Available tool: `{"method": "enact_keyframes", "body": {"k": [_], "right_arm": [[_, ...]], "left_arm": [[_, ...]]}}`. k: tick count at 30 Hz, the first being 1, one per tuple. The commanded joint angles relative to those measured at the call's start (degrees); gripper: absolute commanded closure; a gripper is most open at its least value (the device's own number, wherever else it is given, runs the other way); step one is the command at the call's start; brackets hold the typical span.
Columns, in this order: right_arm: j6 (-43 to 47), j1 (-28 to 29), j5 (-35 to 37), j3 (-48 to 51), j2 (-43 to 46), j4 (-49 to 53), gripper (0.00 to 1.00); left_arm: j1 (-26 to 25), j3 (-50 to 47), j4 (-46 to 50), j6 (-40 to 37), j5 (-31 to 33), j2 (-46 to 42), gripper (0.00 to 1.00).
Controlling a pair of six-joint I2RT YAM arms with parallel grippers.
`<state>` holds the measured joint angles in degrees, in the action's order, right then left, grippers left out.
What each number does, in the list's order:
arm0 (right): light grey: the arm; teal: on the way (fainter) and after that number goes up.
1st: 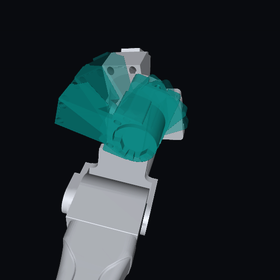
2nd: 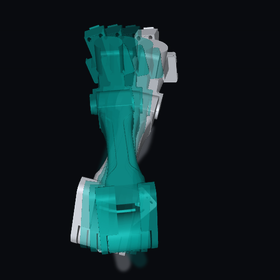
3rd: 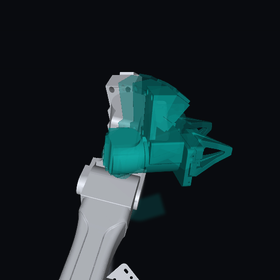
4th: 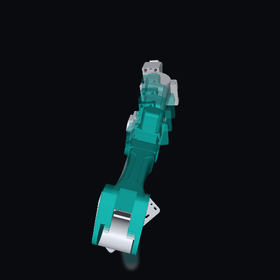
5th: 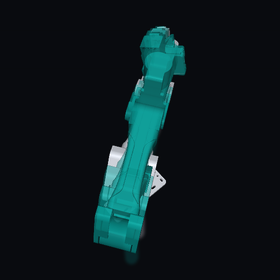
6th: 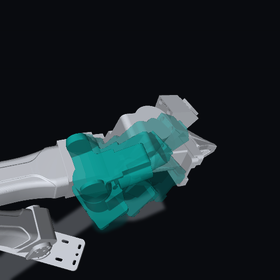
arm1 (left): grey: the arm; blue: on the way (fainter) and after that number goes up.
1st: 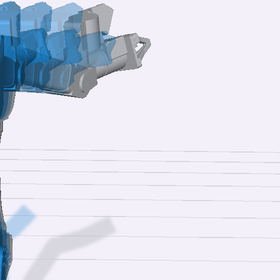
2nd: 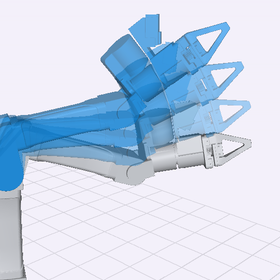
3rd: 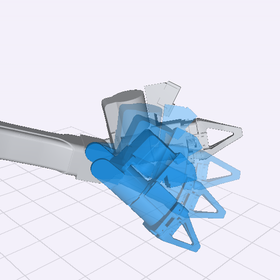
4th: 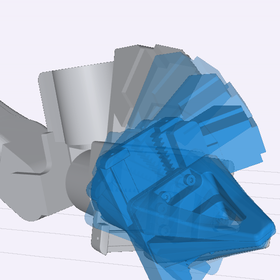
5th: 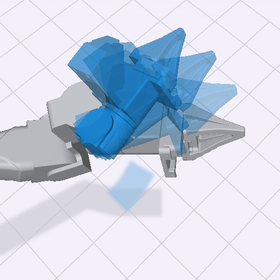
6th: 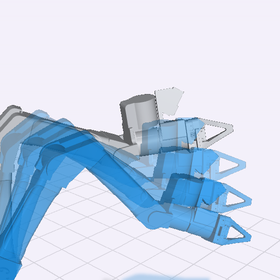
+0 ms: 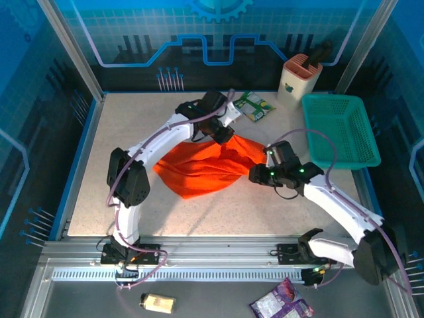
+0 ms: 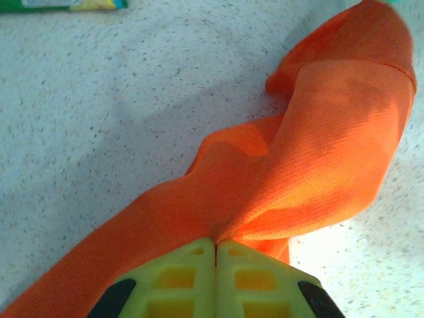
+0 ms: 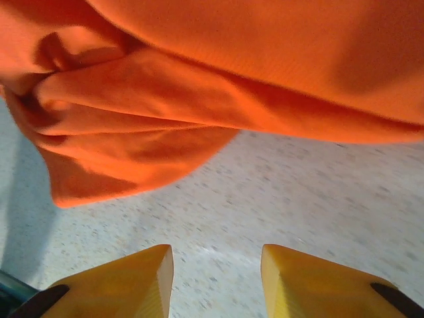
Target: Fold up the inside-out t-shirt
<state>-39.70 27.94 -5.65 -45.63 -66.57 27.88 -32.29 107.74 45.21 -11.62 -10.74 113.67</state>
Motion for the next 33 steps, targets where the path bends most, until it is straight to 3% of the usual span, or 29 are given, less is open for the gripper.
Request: {"method": "enact_keyframes", "body": {"k": [1, 7, 14, 22, 25, 30, 33], "right_arm": [[-4.0, 2.4, 0.2, -0.2, -5.6, -12.9, 0.59], [-2.9, 4.3, 6.6, -9.9, -19.6, -14.5, 0.57], [-0.2, 4.3, 16.1, -20.7, -31.0, -11.9, 0.53], [0.8, 4.1, 21.0, -28.9, -42.4, -7.9, 0.38], [1.8, 4.1, 19.2, -28.5, -43.4, -10.6, 0.48], [3.2, 4.2, 18.7, -24.4, -37.2, -13.7, 0.86], [5.0, 4.2, 18.7, -22.7, -29.6, -12.6, 1.0]], "left_arm": [[2.1, 1.2, 0.6, 9.0, -8.2, -2.3, 1.0], [4.9, 0.8, -1.4, 16.1, -13.4, -3.9, 1.0], [5.1, 0.1, -1.7, 18.6, -16.4, -6.3, 1.0], [5.1, -0.4, -2.5, 20.9, -18.1, -9.8, 1.0], [5.0, -0.4, -2.3, 21.2, -18.1, -10.9, 1.0], [5.7, -0.7, -0.4, 20.3, -14.6, -12.9, 1.0], [7.6, -1.5, 0.3, 20.5, -11.3, -13.6, 1.0]]}}
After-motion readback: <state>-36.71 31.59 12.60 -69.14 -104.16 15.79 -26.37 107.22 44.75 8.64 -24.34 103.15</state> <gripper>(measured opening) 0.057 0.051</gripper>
